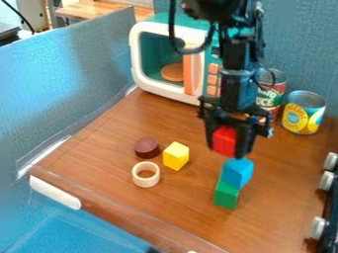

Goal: Put the red cube on top of the circular object

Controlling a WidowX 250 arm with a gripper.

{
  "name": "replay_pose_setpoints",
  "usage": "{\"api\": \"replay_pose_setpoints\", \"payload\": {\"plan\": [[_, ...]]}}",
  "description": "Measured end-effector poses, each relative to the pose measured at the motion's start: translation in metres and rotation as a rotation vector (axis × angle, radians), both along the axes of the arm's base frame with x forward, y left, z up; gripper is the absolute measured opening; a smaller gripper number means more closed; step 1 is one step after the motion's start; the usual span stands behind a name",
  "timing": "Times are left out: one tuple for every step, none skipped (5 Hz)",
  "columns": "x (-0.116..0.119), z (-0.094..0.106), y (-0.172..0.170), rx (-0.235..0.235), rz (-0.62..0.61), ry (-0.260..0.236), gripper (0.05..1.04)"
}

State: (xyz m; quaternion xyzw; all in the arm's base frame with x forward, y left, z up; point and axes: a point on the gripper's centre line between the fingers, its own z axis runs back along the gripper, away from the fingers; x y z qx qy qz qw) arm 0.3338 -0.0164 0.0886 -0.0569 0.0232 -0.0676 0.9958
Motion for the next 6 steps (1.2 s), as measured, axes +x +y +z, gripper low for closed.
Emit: {"api": "replay_pose_setpoints", "payload": {"plan": [[-0.012,0.006,0.024,0.06,0.065,0.02,0.621],[-0.034,-0.013,0.074,0.093,0.173,0.099,0.621],[-0.051,-0.038,0.108,0.051,0.228,0.219,0.621],[-0.055,-0.049,0.132,0.016,0.269,0.255,0.621],[-0.053,-0.055,0.135,0.011,0.258,0.267,0.621],[-0.046,-0.054,0.128,0.025,0.226,0.252,0.621]]}}
